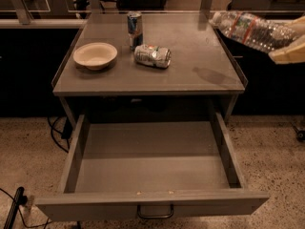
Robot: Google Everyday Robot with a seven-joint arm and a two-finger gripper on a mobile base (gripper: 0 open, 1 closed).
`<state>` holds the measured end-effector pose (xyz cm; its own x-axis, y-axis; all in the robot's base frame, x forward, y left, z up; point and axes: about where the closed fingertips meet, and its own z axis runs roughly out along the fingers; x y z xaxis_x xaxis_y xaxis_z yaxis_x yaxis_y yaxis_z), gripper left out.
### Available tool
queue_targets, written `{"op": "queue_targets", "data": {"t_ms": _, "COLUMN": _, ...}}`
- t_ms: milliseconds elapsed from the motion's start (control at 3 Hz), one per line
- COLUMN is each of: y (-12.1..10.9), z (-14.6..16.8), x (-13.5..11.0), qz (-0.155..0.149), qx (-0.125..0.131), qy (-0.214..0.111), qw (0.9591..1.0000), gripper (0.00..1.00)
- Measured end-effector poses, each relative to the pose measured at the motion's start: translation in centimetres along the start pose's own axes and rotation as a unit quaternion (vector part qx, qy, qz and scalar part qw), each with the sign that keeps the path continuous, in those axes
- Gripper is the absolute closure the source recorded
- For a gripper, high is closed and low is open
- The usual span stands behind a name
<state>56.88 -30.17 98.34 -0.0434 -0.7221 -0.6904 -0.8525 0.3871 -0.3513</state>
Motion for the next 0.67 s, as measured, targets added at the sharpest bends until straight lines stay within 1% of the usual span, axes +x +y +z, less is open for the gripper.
{"op": "queue_targets", "data": {"t_ms": 333, "y": 6.2, "z": -1.0, "x": -1.8, "qz": -0.02, "qx": -0.018, "qy": -0.04, "qw": 0.9988, "gripper": 1.0}}
{"op": "queue_targets", "data": {"t_ms": 667, "y": 11.8, "z": 0.7, "x": -0.4, "qz": -0.01, "qx": -0.049, "qy": -0.047, "qw": 0.9977, "gripper": 1.0}}
